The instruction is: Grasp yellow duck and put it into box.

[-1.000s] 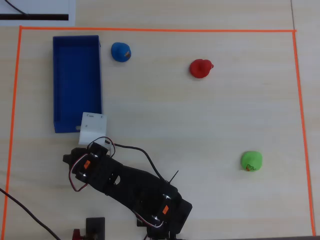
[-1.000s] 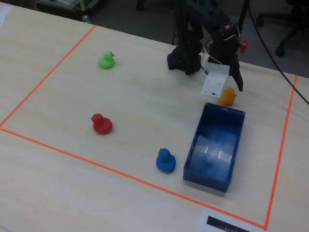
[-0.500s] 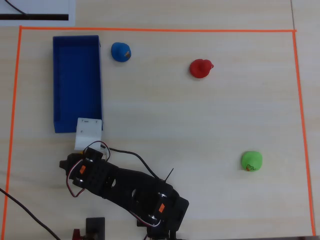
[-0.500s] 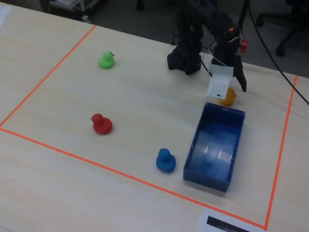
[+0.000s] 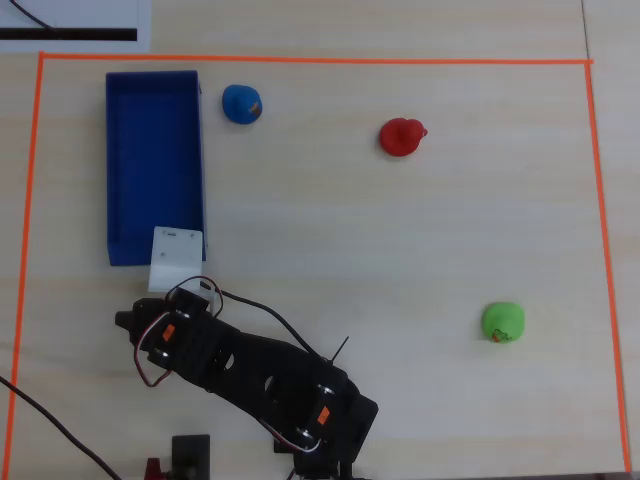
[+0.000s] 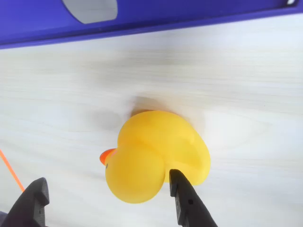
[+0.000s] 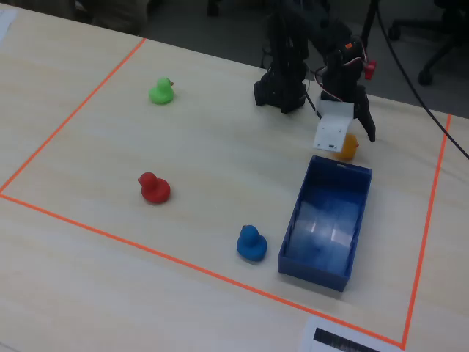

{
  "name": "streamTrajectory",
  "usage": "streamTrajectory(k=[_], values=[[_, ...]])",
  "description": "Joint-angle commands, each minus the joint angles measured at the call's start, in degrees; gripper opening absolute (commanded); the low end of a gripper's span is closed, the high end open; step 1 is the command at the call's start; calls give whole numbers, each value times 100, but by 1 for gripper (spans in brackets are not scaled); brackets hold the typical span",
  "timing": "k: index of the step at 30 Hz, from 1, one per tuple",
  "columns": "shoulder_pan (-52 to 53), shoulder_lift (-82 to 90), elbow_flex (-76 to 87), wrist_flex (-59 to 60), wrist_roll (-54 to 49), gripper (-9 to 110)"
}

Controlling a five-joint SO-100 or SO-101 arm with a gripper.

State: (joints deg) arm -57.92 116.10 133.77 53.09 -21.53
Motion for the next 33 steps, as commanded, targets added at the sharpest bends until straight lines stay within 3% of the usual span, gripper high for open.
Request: streamTrajectory(k=[1,12,15,20,25,33], values=[[35,18,-26,-132,-53,32],[-97,-44,668,-773,0,16],[-79,-35,817,-905,26,1],[70,114,844,-800,-35,0],[378,536,492,-132,-202,0],[1626,1248,-1274,2109,-1037,0]])
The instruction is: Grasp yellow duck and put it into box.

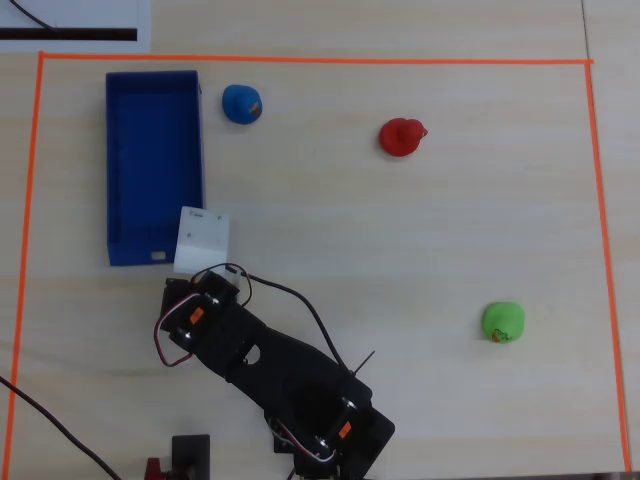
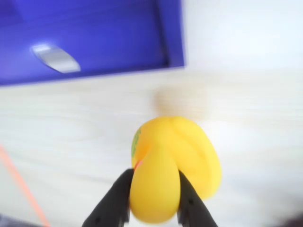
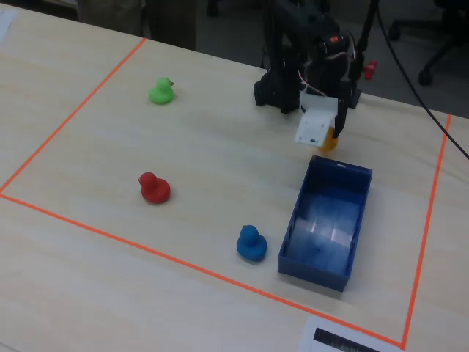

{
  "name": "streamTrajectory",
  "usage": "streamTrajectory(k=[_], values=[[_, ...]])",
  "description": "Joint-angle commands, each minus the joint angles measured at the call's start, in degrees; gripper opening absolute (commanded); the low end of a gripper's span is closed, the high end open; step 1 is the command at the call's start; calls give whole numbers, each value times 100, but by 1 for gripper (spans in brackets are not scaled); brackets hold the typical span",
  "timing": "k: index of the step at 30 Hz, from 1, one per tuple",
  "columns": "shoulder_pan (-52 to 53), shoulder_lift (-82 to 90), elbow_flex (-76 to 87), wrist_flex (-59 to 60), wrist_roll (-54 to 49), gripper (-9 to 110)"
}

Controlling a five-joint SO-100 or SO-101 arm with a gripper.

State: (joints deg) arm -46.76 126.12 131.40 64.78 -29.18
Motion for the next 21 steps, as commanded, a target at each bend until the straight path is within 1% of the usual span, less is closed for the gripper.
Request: streamTrajectory(k=[1,5,9,11,16,21], values=[[686,220,-1336,1213,-378,0],[1187,97,-2391,2065,-756,0],[1257,-185,-3006,2109,-580,0],[1125,-378,-3032,1784,-237,0],[747,-686,-2681,431,492,0],[870,-1389,-2979,-536,404,0]])
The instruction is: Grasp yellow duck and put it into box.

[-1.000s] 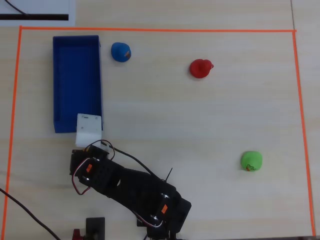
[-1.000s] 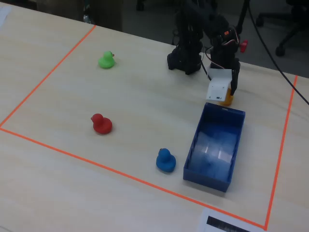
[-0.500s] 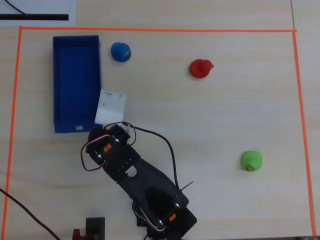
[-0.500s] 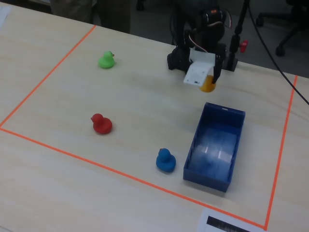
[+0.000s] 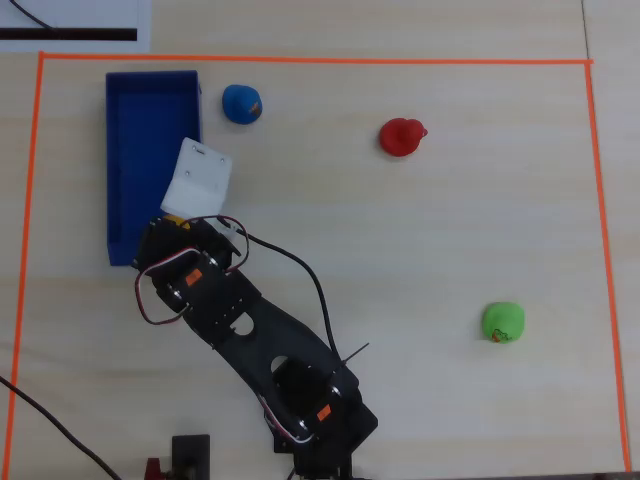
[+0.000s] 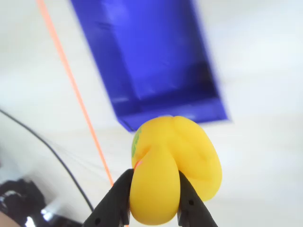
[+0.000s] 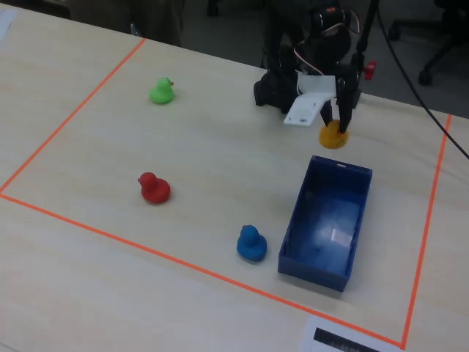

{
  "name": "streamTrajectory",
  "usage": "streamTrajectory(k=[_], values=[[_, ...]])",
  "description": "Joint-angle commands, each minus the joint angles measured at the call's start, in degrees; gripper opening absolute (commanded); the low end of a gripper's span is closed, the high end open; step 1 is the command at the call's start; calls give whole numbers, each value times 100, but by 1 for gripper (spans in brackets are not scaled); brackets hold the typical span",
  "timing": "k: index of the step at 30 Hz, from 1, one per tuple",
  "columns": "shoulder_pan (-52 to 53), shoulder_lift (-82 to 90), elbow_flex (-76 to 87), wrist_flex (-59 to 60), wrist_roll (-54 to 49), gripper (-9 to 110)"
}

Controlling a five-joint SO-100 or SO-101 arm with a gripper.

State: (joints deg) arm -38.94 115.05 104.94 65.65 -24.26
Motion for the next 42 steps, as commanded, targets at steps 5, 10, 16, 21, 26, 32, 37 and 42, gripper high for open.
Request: streamTrajectory(k=[5,10,16,21,26,32,37,42], values=[[193,-923,-431,-1441,-272,0],[316,-1327,-431,-1793,-510,0],[290,-1389,-272,-1740,-756,26],[299,-1310,-141,-1626,-879,36],[448,-932,-633,-879,-923,3],[1055,1178,229,79,-2145,0],[2074,3375,2250,545,-3700,0],[2558,5194,4948,299,-4157,0]])
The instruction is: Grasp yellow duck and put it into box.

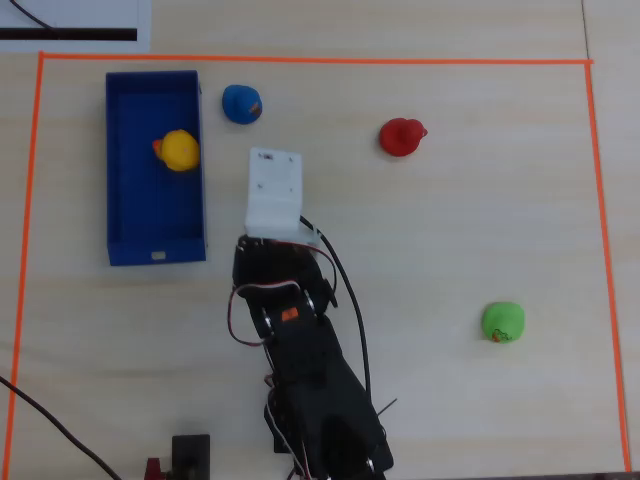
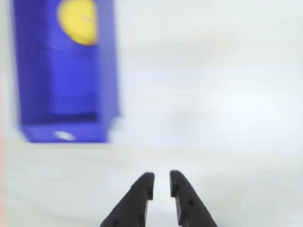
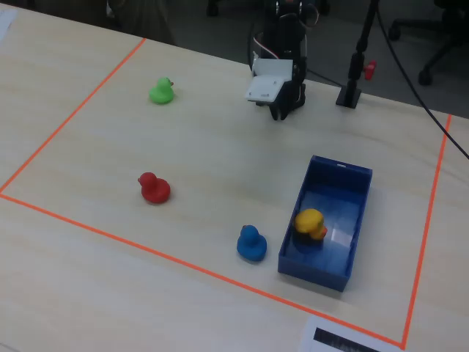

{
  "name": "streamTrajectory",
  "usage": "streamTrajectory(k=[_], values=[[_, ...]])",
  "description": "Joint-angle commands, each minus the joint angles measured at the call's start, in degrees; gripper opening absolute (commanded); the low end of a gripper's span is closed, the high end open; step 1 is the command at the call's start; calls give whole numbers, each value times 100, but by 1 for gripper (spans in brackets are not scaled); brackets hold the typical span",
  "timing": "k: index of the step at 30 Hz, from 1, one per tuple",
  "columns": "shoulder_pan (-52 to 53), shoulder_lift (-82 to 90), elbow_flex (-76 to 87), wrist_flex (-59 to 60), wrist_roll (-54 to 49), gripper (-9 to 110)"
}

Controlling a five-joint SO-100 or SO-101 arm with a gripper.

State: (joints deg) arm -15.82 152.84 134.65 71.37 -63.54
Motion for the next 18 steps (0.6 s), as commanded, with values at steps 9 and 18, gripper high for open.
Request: streamTrajectory(k=[9,18], values=[[686,3129,4342,-141,-659,0],[1213,3691,4359,334,-580,0]])
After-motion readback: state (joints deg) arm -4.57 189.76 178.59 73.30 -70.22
